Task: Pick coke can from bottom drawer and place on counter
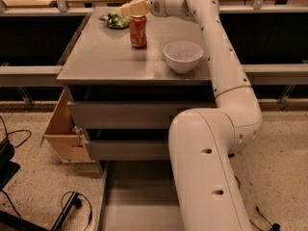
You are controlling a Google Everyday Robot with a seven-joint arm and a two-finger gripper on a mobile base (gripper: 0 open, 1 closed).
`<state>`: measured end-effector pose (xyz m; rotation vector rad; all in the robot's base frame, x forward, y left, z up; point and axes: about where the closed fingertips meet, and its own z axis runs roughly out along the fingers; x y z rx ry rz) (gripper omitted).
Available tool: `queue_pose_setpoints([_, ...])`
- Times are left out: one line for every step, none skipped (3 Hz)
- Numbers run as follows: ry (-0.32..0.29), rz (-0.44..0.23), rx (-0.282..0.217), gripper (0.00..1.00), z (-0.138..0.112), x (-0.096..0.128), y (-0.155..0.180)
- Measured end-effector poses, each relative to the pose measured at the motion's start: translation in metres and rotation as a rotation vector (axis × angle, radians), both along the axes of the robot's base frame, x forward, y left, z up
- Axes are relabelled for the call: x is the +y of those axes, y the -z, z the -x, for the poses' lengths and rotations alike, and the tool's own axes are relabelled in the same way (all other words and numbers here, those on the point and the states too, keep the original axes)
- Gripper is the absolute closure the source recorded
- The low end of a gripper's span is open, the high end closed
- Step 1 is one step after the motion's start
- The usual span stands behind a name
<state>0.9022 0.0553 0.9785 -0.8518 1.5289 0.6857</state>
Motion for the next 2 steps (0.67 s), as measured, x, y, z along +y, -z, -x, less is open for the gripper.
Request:
queue_pose_setpoints([-0.006,0.125,-0.117,0.00,0.023,0.007,-0.050])
queue_pose_setpoints([0.063,0.231,-0.186,0.00,0.054,-0.018,-0.110])
